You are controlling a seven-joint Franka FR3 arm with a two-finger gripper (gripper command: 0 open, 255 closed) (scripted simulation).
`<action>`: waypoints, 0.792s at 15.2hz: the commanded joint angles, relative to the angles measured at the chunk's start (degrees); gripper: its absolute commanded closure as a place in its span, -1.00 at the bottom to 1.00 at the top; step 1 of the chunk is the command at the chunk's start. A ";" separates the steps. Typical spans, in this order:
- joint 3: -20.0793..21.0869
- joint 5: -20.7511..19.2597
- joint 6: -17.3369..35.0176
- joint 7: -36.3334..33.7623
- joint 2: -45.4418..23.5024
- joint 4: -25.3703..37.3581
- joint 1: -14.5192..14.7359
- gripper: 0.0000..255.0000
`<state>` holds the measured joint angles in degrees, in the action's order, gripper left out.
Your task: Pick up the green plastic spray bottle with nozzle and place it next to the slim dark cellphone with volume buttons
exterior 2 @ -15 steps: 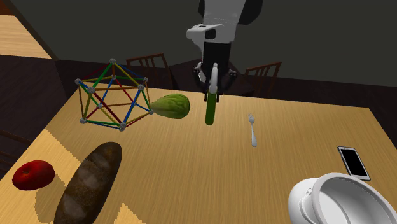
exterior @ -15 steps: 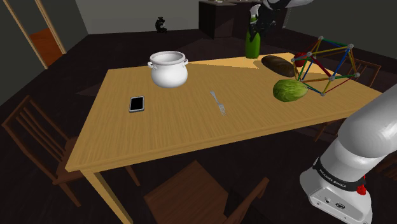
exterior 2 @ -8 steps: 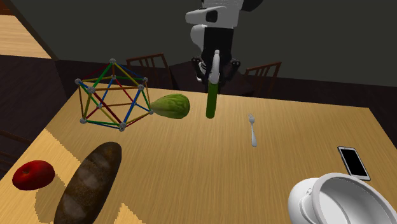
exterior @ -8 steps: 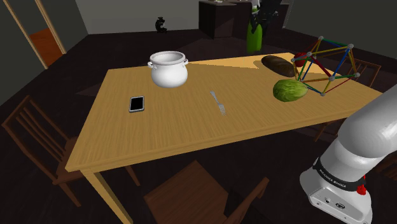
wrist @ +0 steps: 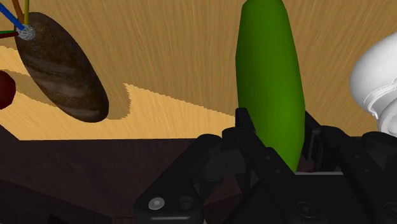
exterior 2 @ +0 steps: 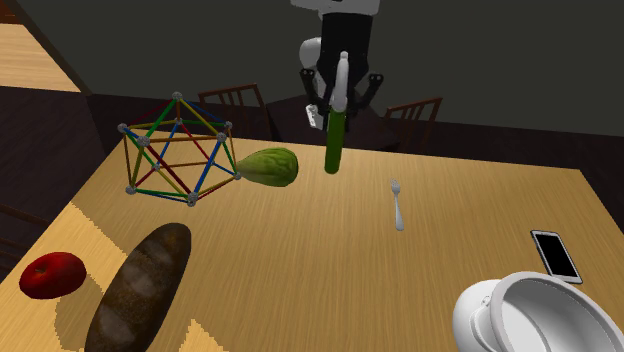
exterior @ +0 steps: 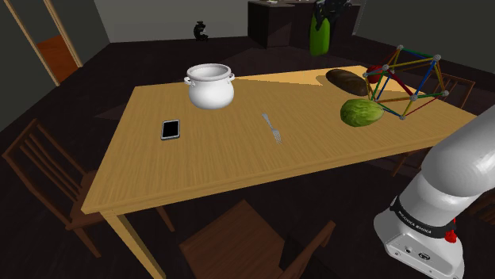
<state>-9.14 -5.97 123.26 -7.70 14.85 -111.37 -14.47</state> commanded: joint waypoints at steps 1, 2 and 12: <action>-0.06 0.19 -1.75 0.27 -0.36 2.11 0.03 1.00; -0.05 0.25 -2.52 0.34 -0.48 3.01 0.05 1.00; 8.37 -3.81 1.72 -13.37 0.37 -3.53 3.05 1.00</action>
<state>-1.99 -9.24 124.70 -19.05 15.04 -114.19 -11.84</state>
